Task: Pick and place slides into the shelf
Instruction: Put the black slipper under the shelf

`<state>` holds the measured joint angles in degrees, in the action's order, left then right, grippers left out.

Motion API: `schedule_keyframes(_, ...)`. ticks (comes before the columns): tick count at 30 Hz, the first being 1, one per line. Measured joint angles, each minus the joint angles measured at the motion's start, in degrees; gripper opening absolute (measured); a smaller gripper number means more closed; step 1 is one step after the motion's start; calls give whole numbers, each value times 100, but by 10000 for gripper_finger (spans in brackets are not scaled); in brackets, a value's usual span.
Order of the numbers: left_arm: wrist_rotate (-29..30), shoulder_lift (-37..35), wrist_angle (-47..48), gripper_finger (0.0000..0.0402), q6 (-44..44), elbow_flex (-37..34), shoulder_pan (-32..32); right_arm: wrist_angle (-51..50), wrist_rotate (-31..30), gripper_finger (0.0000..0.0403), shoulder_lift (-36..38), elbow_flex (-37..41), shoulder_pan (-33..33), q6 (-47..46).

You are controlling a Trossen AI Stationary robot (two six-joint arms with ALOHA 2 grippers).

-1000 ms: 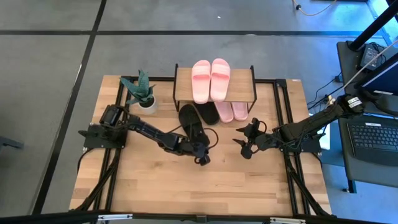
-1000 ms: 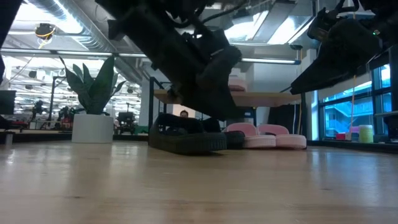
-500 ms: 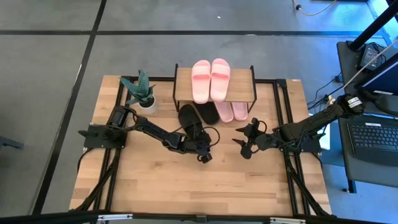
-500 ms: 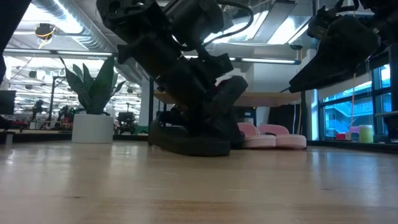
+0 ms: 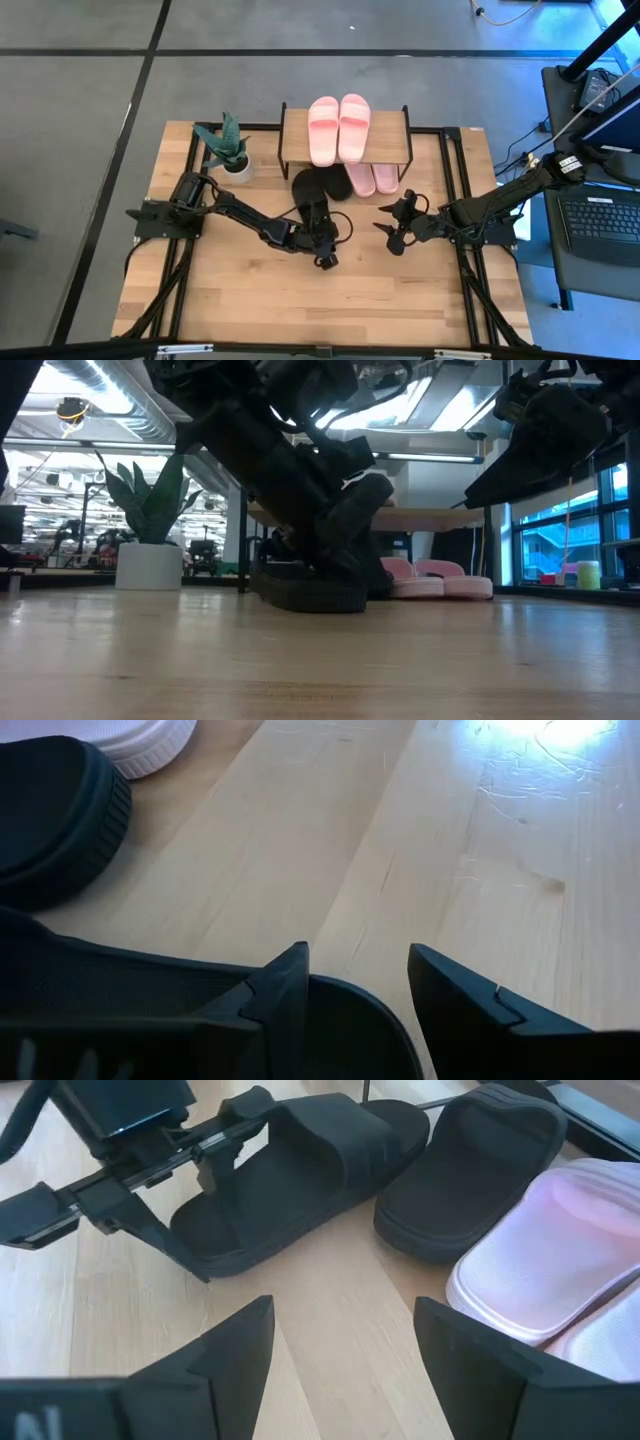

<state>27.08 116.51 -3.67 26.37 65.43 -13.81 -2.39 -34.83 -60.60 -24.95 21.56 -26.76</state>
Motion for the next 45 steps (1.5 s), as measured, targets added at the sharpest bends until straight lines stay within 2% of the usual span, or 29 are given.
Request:
schedule_keyframes(16, -2, -559, 554, 164, -253, -15, 34, 6, 0, 242, 0, 0, 2, -13)
schedule_keyframes(25, -957, -568, 780, 164, 47, -22, -254, 13, 0, 242, 0, 0, 1, -9)
schedule_keyframes(31, -1335, -609, 751, 164, 179, -13, -527, 11, 0, 242, 0, 0, 2, 9)
schedule_keyframes(38, -1295, -610, 835, 164, 339, -13, -640, 7, 0, 242, 0, 0, 2, 9)
schedule_keyframes(45, -562, -610, 1654, 164, 788, -11, -569, 4, 0, 242, 0, 0, 1, 7)
